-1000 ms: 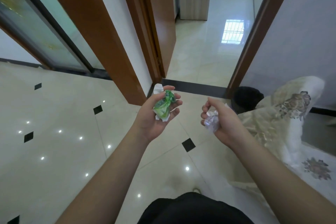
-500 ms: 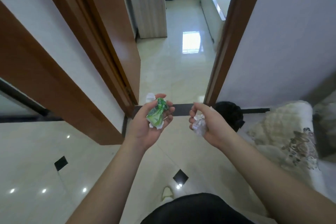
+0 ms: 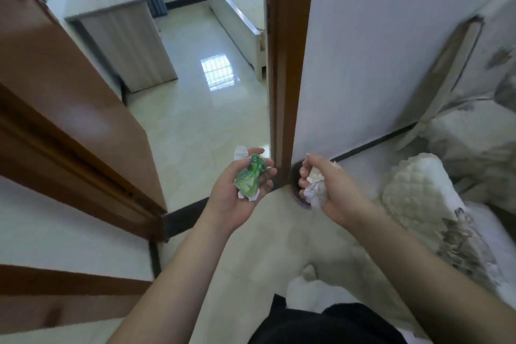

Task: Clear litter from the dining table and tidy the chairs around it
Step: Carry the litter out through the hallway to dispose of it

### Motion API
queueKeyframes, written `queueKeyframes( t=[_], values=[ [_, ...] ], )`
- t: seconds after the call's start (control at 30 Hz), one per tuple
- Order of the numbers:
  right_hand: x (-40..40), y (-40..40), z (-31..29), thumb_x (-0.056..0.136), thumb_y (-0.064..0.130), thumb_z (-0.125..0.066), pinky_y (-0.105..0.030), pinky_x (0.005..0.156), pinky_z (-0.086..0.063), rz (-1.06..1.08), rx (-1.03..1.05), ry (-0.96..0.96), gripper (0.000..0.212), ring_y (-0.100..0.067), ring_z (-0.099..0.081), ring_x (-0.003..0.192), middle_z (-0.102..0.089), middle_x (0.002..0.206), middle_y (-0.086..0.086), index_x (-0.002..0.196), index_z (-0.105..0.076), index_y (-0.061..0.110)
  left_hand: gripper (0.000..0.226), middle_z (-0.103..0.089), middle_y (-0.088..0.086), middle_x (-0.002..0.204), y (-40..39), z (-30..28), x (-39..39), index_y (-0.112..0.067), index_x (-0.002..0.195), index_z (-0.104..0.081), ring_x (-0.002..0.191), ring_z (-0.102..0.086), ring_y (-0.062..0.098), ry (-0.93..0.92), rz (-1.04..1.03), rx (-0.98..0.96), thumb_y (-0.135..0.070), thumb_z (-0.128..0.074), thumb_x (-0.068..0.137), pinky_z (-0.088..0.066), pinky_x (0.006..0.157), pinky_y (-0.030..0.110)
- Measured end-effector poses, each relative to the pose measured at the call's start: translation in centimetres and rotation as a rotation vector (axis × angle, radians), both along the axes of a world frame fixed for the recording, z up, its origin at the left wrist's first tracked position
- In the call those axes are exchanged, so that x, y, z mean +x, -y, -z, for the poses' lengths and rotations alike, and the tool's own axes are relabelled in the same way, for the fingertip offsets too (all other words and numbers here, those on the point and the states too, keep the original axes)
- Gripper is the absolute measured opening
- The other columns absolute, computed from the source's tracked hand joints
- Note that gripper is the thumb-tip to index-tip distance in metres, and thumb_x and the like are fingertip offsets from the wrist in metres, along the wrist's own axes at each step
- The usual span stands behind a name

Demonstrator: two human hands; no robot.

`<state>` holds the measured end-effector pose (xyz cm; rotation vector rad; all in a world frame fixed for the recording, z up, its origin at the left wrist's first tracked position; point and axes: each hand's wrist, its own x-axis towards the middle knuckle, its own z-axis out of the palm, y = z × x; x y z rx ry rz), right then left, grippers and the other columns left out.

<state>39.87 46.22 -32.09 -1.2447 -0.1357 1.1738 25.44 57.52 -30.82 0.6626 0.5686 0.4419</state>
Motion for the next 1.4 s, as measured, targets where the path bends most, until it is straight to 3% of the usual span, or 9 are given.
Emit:
queueKeyframes(
  t=[0.23,0.4,0.53,0.77,1.03,1.23,1.4],
  values=[
    [8.1,-3.4,-0.6,0.081,0.028,-0.065,-0.03,0.067,-0.045,0.13,-0.168,0.009,0.022,-0.015,-0.054,0.067,-0.055,0.072,-0.004,0.065,-0.057,0.015,0.02,-0.064,0.011,0.089,-4.4,0.3,10.6,-0.012,0.101,-0.061,0.08,-0.063,0.023,-0.057,0.128,0.005,-0.017,-0.05,0.085,-0.044,0.077,0.034],
    [14.2,-5.5,-2.5,0.092,0.023,-0.054,-0.017,0.041,-0.039,0.142,-0.115,0.01,0.018,-0.017,-0.047,0.059,-0.047,0.073,-0.009,0.08,-0.052,0.009,0.021,-0.063,0.012,0.091,-6.8,-0.2,18.0,-0.011,0.105,-0.059,0.083,-0.063,0.025,-0.098,0.193,0.023,-0.016,-0.05,0.087,-0.045,0.078,0.034],
    [17.6,-7.2,-2.1,0.094,0.034,-0.055,-0.022,0.043,-0.04,0.185,-0.198,-0.013,0.026,-0.019,-0.049,0.065,-0.051,0.078,-0.008,0.081,-0.055,0.011,0.023,-0.064,0.013,0.09,-8.4,-0.2,22.0,-0.01,0.107,-0.06,0.084,-0.063,0.025,-0.115,0.223,0.009,-0.016,-0.052,0.085,-0.043,0.079,0.034],
    [21.6,-8.5,-0.5,0.095,0.024,-0.055,-0.02,0.046,-0.044,0.355,-0.021,-0.137,0.017,-0.014,-0.051,0.055,-0.052,0.07,-0.005,0.088,-0.052,0.009,0.017,-0.064,0.013,0.092,-12.0,1.3,27.6,-0.011,0.102,-0.063,0.087,-0.063,0.027,-0.14,0.327,-0.033,-0.013,-0.051,0.09,-0.044,0.081,0.036],
    [25.6,-12.2,1.5,0.091,0.024,-0.059,-0.024,0.049,-0.041,0.652,0.073,-0.122,0.019,-0.013,-0.049,0.052,-0.052,0.068,-0.002,0.075,-0.058,0.015,0.02,-0.065,0.013,0.096,-17.4,3.8,33.5,-0.011,0.104,-0.062,0.093,-0.064,0.026,-0.102,0.554,-0.095,-0.013,-0.048,0.09,-0.048,0.085,0.037],
    [28.4,-15.6,1.9,0.09,0.035,-0.058,-0.023,0.048,-0.041,0.811,0.177,-0.114,0.024,-0.013,-0.048,0.052,-0.052,0.065,0.0,0.077,-0.057,0.014,0.02,-0.064,0.011,0.097,-20.2,4.8,38.2,-0.013,0.102,-0.062,0.096,-0.061,0.027,-0.139,0.651,0.218,-0.006,-0.044,0.096,-0.046,0.094,0.042],
    [29.4,-14.7,3.5,0.092,0.028,-0.055,-0.022,0.043,-0.039,0.905,0.16,-0.119,0.023,-0.014,-0.045,0.049,-0.049,0.065,-0.002,0.074,-0.055,0.014,0.019,-0.065,0.007,0.1,-19.8,6.1,41.6,-0.02,0.102,-0.064,0.1,-0.062,0.024,-0.175,0.718,0.441,-0.012,-0.048,0.096,-0.047,0.098,0.043]
  ],
)
